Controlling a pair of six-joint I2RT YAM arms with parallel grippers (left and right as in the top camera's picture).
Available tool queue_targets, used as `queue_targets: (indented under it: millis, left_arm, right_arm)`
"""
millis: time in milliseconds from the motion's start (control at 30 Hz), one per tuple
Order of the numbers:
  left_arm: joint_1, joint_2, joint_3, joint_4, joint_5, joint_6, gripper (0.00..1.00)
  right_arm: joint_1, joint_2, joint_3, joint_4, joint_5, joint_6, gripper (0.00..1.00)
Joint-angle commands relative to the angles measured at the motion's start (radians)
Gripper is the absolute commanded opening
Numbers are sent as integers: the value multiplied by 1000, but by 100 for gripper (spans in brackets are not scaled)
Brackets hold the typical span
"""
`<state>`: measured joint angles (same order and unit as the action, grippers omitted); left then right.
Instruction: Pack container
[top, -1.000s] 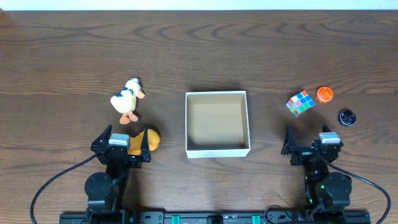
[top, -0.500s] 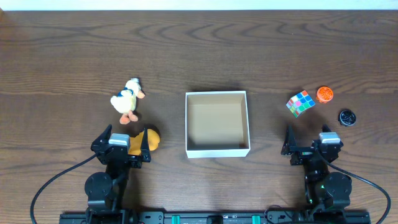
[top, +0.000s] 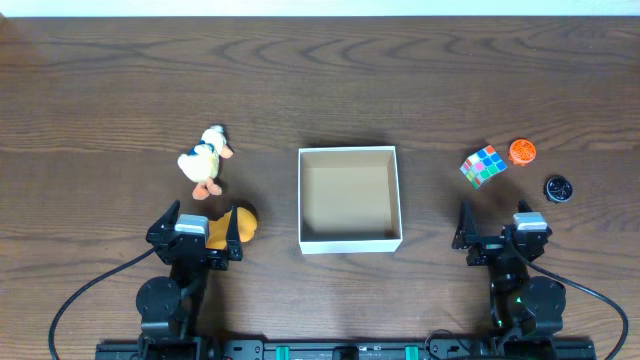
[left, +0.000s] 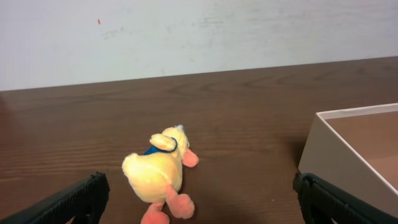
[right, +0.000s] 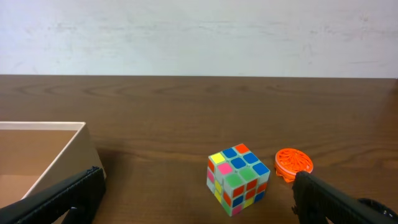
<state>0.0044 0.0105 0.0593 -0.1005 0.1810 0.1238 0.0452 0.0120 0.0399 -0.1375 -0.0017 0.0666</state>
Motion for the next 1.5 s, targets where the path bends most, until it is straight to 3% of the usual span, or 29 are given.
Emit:
queue_targets:
  millis: [0,267,967,1167,1467]
  left_arm:
    - [-3,-5,-30,-6,18,-13,98]
    - [-3,-6,-30,-6,18,-13,98]
    - [-3,-5,-30,-6,18,-15,98]
    - [-3,0,-30,-6,17,-154,98]
    - [-3,39,13,-2,18,-164,98]
  right_arm:
    - [8,-5,-5,0,-3,-12,99]
    - [8,-5,-5,23,207,-106,99]
    - [8,-5,-5,12,135,-84,99]
    - [8,-5,-5,11,132,27,99]
    - [8,46,24,2,117,34,99]
